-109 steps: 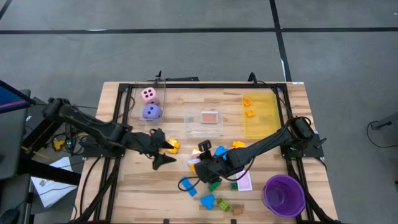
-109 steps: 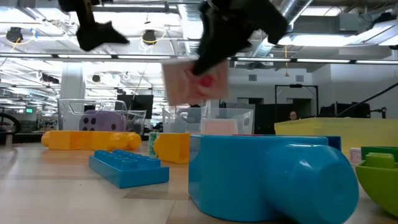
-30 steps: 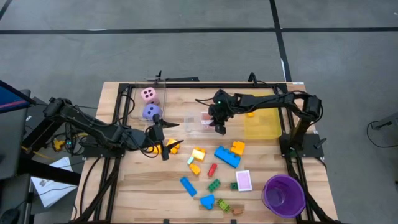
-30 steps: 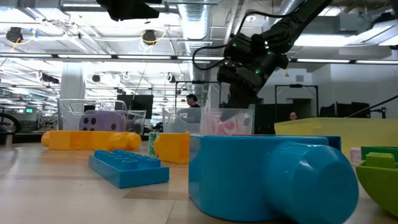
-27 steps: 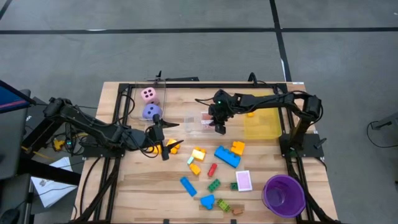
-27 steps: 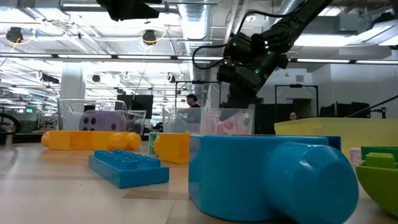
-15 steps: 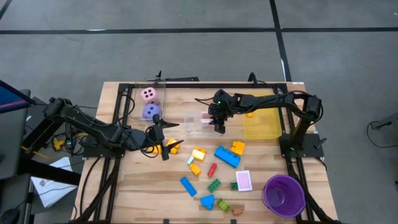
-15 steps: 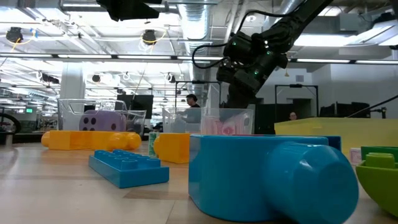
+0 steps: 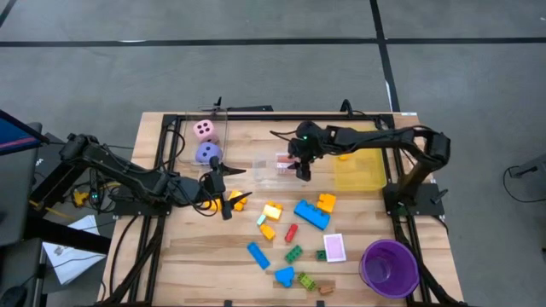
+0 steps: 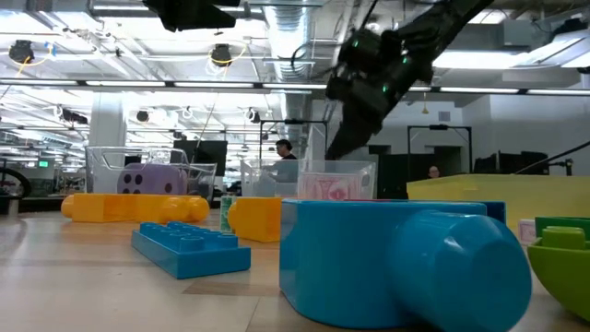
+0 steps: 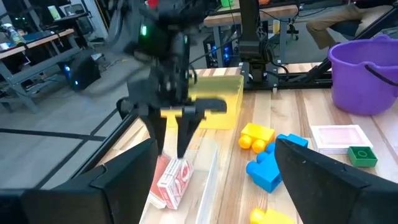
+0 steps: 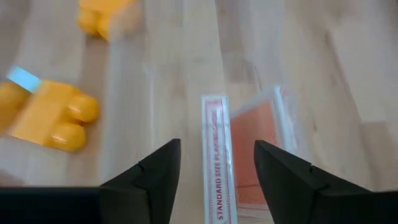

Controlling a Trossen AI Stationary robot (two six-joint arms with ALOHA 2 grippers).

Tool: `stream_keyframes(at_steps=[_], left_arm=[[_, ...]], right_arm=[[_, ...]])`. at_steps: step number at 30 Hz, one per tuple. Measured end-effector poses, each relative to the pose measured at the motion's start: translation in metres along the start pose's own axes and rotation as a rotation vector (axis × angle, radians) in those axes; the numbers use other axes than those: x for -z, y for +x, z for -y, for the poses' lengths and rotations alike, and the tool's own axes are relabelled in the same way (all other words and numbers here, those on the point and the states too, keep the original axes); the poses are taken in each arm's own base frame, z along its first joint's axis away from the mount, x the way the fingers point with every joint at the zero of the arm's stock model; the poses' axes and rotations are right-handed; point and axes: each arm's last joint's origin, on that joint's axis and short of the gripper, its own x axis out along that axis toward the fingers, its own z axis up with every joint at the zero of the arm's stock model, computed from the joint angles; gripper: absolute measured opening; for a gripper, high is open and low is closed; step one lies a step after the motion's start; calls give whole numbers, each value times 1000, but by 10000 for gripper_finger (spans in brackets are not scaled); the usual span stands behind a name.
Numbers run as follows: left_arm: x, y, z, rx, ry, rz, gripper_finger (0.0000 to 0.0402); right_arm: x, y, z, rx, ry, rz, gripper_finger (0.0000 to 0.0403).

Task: Pick & Place Toys
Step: Put the yellow game piece into the yellow bin

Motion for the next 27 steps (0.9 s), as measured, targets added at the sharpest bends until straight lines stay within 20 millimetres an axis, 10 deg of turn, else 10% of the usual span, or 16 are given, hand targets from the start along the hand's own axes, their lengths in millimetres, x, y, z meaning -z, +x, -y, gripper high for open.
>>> stream_keyframes(at_steps=[10,27], left_arm=[[1,0,0,0,3,-4,319],[1,0,0,1,5,-6,319]], right_arm=[[-16,-68,-52,-64,-53,87,198],[19,-134,-218,140,-215,181,195]])
